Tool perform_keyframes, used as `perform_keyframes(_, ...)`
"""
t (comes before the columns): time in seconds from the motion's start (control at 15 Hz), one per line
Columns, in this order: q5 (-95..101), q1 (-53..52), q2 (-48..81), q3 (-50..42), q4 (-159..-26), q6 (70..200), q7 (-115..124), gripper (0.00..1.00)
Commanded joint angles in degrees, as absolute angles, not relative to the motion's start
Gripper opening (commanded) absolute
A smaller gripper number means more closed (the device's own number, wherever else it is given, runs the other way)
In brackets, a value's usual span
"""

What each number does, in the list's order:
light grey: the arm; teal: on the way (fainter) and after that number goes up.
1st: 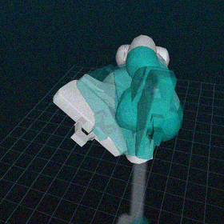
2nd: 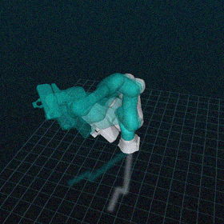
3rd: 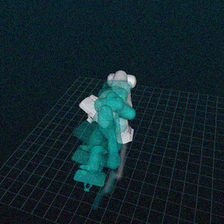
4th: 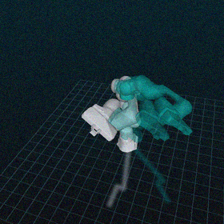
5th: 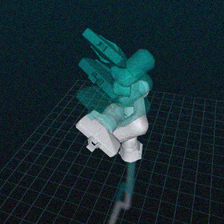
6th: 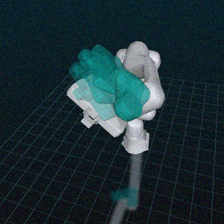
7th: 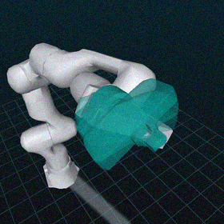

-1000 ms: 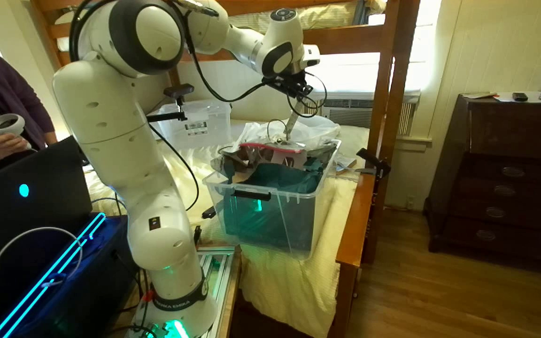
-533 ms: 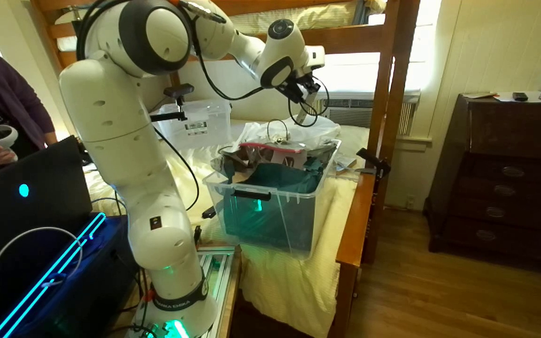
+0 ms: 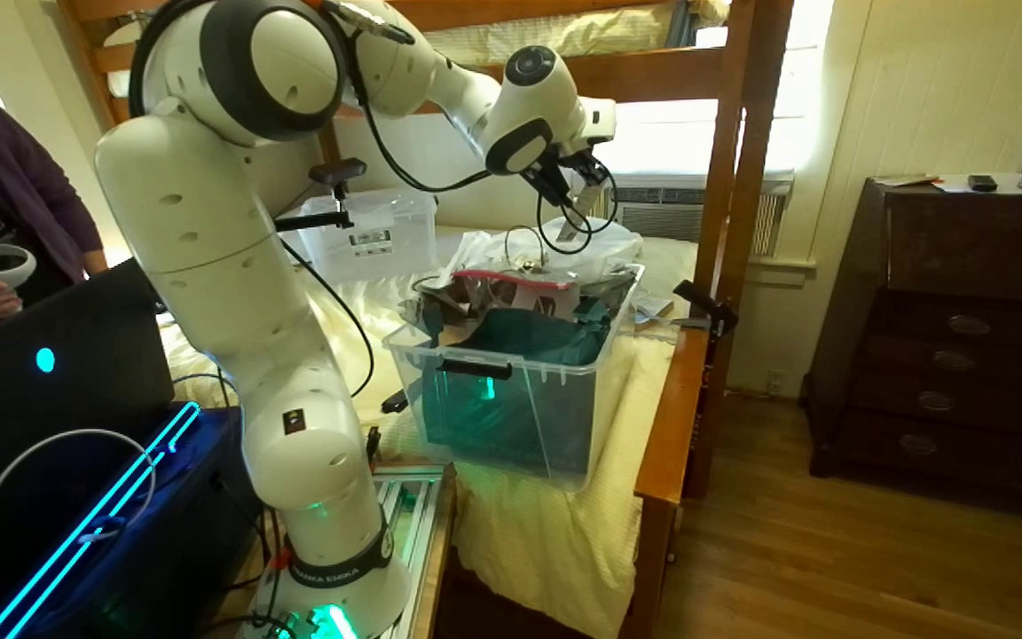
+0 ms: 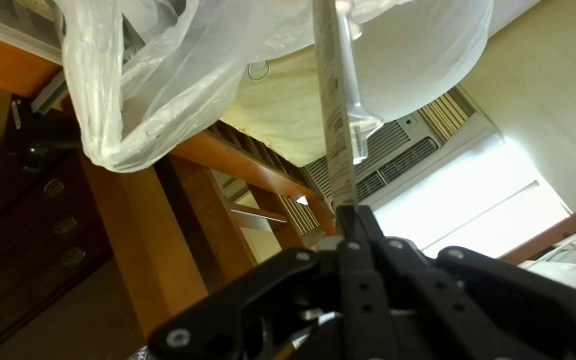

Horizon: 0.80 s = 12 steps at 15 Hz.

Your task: Move the objects in the plastic

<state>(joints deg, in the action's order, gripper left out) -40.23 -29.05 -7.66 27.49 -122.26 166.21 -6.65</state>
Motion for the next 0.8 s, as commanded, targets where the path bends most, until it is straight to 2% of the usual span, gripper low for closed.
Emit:
perform_keyframes(0.0, -41.39, -28.83, -10.91, 26.67, -125.64, 163.53, -5.86, 0.00)
perform_keyframes(0.73, -56.17, -33.23, -5.87, 26.31, -125.02, 161.72, -18.47, 0.00)
